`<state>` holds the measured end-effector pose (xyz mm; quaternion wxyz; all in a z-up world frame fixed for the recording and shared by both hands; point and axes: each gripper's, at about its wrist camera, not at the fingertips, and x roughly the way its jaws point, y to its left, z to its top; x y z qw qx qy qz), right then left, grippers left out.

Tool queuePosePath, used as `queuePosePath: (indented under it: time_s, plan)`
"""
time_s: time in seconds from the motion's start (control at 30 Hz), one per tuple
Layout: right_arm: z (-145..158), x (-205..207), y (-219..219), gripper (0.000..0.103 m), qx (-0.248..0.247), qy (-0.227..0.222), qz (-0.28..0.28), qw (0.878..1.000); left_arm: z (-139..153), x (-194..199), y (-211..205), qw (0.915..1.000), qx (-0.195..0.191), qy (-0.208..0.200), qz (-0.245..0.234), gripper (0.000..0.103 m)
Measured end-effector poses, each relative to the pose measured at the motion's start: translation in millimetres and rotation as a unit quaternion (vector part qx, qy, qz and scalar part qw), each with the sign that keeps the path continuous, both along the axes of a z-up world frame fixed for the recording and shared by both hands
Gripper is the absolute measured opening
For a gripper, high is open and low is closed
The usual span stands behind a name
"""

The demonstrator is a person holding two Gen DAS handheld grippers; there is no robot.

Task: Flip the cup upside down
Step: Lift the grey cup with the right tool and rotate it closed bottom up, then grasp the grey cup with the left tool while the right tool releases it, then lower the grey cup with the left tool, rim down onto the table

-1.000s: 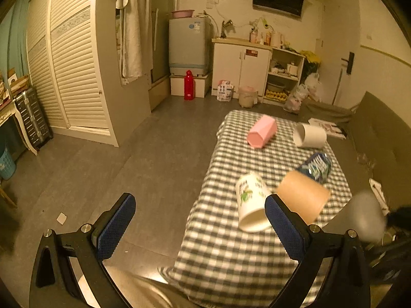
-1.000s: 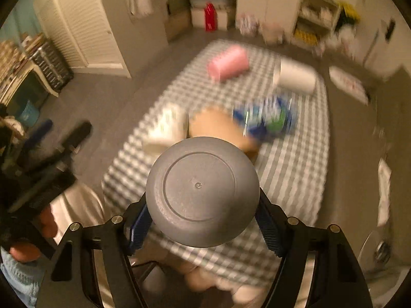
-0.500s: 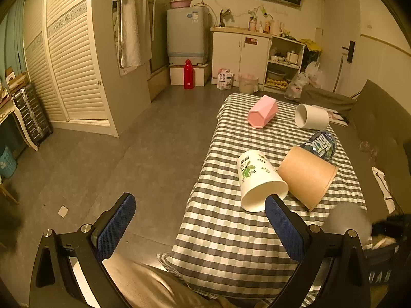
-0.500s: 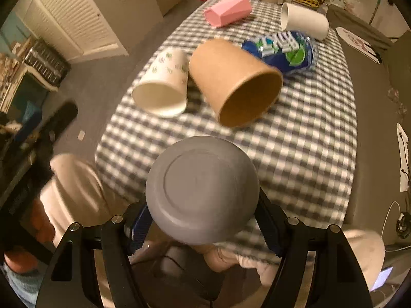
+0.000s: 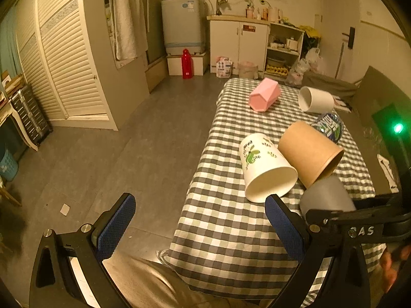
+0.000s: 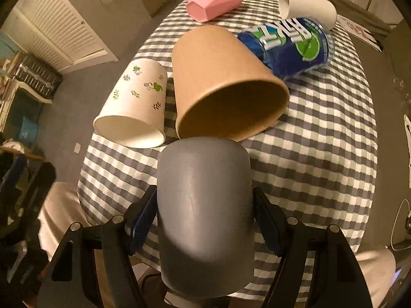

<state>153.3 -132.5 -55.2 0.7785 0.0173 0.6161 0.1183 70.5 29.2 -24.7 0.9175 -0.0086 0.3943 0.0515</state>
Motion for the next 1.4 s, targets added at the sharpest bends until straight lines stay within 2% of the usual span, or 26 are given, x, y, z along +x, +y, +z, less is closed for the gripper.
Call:
queuePosePath:
  time_s: [0.03, 0.07, 0.1, 0.13, 0.3, 0.5, 0.6, 0.7, 0.93, 1.0, 1.03, 1.1, 1.27, 1.4]
  plan:
    - [0.2, 0.0, -1.2, 0.072, 0.002, -0.002, 0.001, 1.000, -0.6, 0.7, -2.5, 1.0000, 0.001, 0.002, -0.004, 0.103]
    - [1.3, -0.3, -2.6, 0.076, 0.002, -0.003, 0.003, 1.000, -0.8, 1.5, -5.0, 1.0000, 0.003, 0.004, -0.006, 0.103]
    - [4.5, -0.9, -5.1, 0.086, 0.002, -0.008, 0.004, 1.000, -0.8, 2.6, -8.0, 0.9999, 0.005, 0.007, -0.009, 0.103]
    - [12.2, -1.0, -6.9, 0.089, 0.003, -0.018, 0.005, 1.000, -0.4, 4.1, -10.8, 0.9998, 0.003, 0.011, -0.013, 0.103]
    - [42.1, -10.1, -37.7, 0.092, 0.007, -0.062, -0.002, 0.998, 3.8, 15.5, -30.2, 0.9985, -0.023, 0.040, -0.030, 0.103]
    - [59.3, -16.9, -90.5, 0.092, -0.049, -0.105, -0.033, 0.993, 15.9, 39.1, -72.6, 0.9940, -0.054, 0.075, -0.059, 0.103]
    - [54.4, -17.4, -121.6, 0.092, -0.033, -0.103, -0.051, 0.993, 11.5, 58.5, -96.4, 0.9878, -0.081, 0.113, -0.071, 0.103]
    - [45.1, -16.4, -141.2, 0.092, -0.019, -0.094, -0.065, 0.993, -3.2, 73.6, -115.9, 0.9802, -0.083, 0.161, -0.080, 0.103]
    - [24.4, -21.9, -173.4, 0.092, 0.001, -0.075, -0.095, 0.993, -40.6, 87.8, -129.6, 0.9618, -0.107, 0.242, -0.070, 0.101]
    - [19.4, -22.3, -179.0, 0.092, 0.004, -0.073, -0.102, 0.992, -44.2, 88.1, -132.4, 0.9596, -0.110, 0.248, -0.073, 0.097]
    - [18.5, -22.2, -180.4, 0.092, 0.006, -0.072, -0.105, 0.992, -44.7, 88.6, -133.1, 0.9586, -0.111, 0.251, -0.076, 0.086]
    - [17.1, -22.5, -181.8, 0.092, 0.012, -0.071, -0.107, 0.992, -46.6, 88.6, -134.5, 0.9556, -0.113, 0.261, -0.078, 0.075]
    - [21.5, -23.9, -177.8, 0.092, 0.014, -0.080, -0.103, 0.991, -34.9, 84.8, -130.1, 0.9559, -0.123, 0.253, -0.083, 0.075]
    - [28.0, -27.0, -171.3, 0.092, 0.012, -0.088, -0.098, 0.991, -12.5, 73.1, -130.8, 0.9677, -0.101, 0.210, -0.096, 0.075]
